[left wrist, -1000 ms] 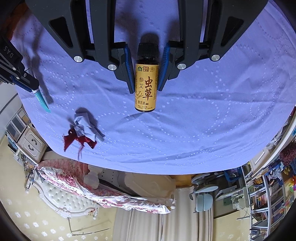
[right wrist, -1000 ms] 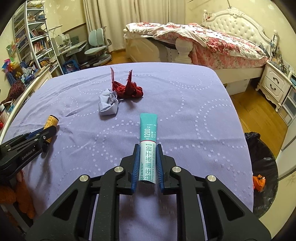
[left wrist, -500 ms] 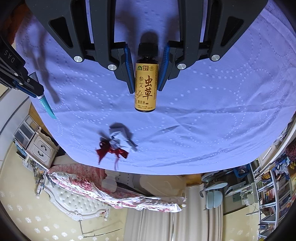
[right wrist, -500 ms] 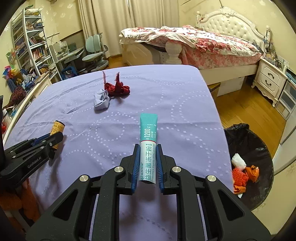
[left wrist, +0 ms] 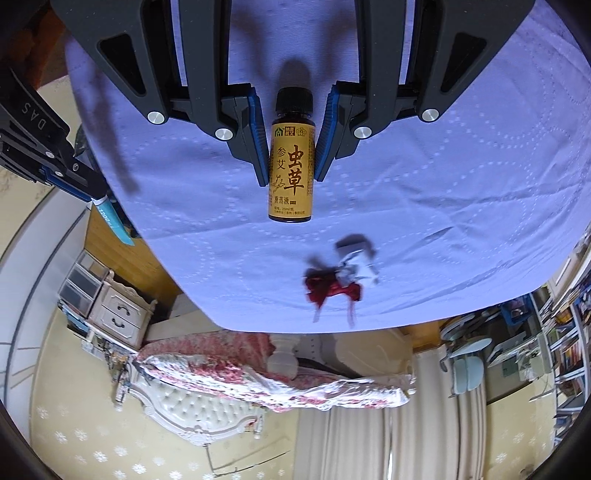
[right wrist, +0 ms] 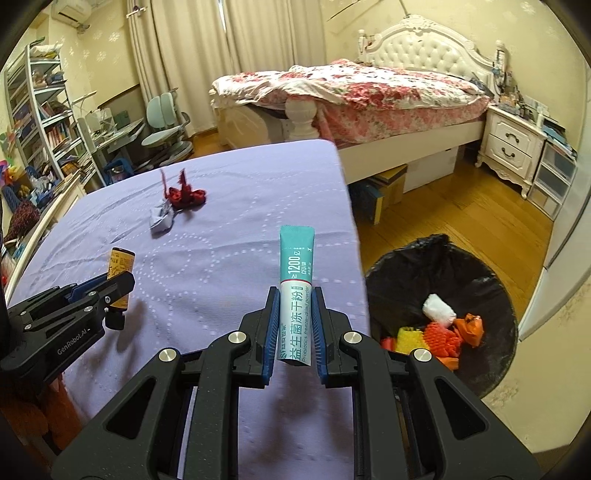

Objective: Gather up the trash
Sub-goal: 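Carry the gold can and white-green tube over the black trash bin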

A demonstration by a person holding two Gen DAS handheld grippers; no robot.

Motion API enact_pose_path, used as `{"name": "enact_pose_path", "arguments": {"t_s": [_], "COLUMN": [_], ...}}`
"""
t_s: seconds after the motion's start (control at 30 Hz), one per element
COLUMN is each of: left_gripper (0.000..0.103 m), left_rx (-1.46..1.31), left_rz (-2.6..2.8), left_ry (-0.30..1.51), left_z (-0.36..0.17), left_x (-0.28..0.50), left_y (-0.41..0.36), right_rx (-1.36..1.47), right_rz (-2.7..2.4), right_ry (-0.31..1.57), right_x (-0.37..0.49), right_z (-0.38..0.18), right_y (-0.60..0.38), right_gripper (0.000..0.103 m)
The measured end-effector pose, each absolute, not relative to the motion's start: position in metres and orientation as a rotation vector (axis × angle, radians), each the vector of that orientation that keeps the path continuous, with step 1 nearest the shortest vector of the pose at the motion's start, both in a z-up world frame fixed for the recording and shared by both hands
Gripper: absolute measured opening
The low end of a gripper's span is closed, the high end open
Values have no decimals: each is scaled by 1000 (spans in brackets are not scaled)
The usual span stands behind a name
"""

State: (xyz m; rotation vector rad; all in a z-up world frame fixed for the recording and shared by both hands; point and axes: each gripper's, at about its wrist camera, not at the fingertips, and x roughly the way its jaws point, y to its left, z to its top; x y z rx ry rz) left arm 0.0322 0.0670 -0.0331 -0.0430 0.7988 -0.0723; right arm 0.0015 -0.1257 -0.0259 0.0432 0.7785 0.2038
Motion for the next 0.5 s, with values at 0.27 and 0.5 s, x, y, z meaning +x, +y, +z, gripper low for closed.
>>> {"name": "enact_pose_path", "arguments": {"t_s": [0.27, 0.5], "left_gripper": [27, 27], "left_rx": [-4, 28], "left_rz": [-167, -238], "left_ry": [775, 760], "left_z": [-27, -26], "left_x": [46, 64], "left_y": [8, -39], "right_rx": [83, 117], "right_rz": [112, 29], "right_ry": [758, 756], "right_x": [-1, 4], "right_z": [-24, -29], "right_y": [-175, -215], "right_gripper": [17, 17]}}
